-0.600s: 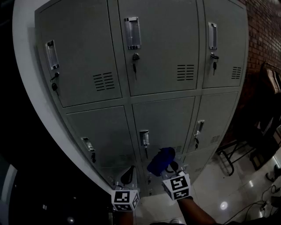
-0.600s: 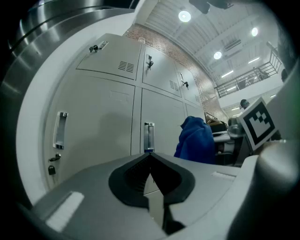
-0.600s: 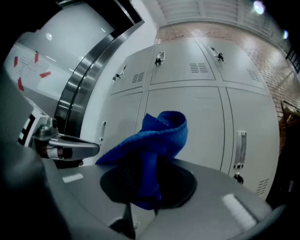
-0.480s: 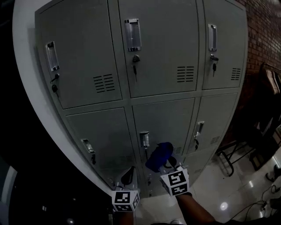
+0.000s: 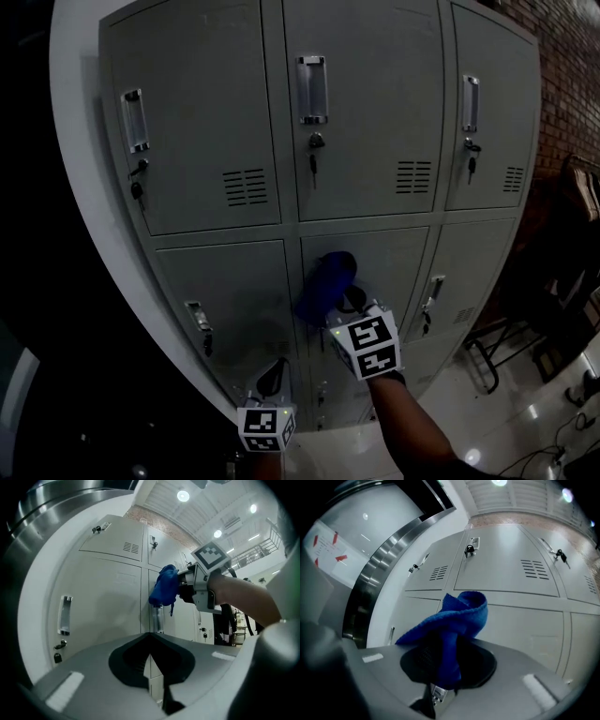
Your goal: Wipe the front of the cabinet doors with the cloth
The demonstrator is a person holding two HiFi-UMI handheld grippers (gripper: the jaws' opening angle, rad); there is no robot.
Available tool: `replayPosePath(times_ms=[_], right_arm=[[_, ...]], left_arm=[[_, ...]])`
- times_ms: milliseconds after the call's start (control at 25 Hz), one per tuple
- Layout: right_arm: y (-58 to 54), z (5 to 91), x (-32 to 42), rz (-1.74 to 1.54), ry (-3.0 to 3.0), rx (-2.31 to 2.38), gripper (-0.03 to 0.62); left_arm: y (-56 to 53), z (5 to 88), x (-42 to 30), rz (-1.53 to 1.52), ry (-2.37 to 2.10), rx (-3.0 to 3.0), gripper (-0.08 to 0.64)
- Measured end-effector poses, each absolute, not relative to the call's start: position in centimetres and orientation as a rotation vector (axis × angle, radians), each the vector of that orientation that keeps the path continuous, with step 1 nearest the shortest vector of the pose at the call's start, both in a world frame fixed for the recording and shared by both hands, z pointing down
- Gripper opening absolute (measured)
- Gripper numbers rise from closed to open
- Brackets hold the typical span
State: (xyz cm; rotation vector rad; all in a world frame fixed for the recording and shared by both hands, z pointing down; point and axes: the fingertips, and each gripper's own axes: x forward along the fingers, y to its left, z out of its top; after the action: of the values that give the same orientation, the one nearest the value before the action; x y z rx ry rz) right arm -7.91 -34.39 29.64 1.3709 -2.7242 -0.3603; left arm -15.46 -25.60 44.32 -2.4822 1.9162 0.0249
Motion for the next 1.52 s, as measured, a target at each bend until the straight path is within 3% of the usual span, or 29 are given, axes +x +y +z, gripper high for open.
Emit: replayPosePath(times_ms=[280,720,1520], right_arm=[[-35.2,26.4,-10.6,-0.401,-2.772,1.338,0.077],[-36.2,25.7,-10.9,-0.427,-2.752,1.277,0.075],[-39.3,25.5,5.3,-0.361,-2.645,1.551,0.075]], left_arm=[[-26.2,40.8,-18.7,0.098,1.968,-2.391,0.017],[-25.5,40.9,-17.2,0.064,1.916,-2.420,0.017],[-26.2,42.1,-11.6,0.033,1.876,-2.469,0.017]])
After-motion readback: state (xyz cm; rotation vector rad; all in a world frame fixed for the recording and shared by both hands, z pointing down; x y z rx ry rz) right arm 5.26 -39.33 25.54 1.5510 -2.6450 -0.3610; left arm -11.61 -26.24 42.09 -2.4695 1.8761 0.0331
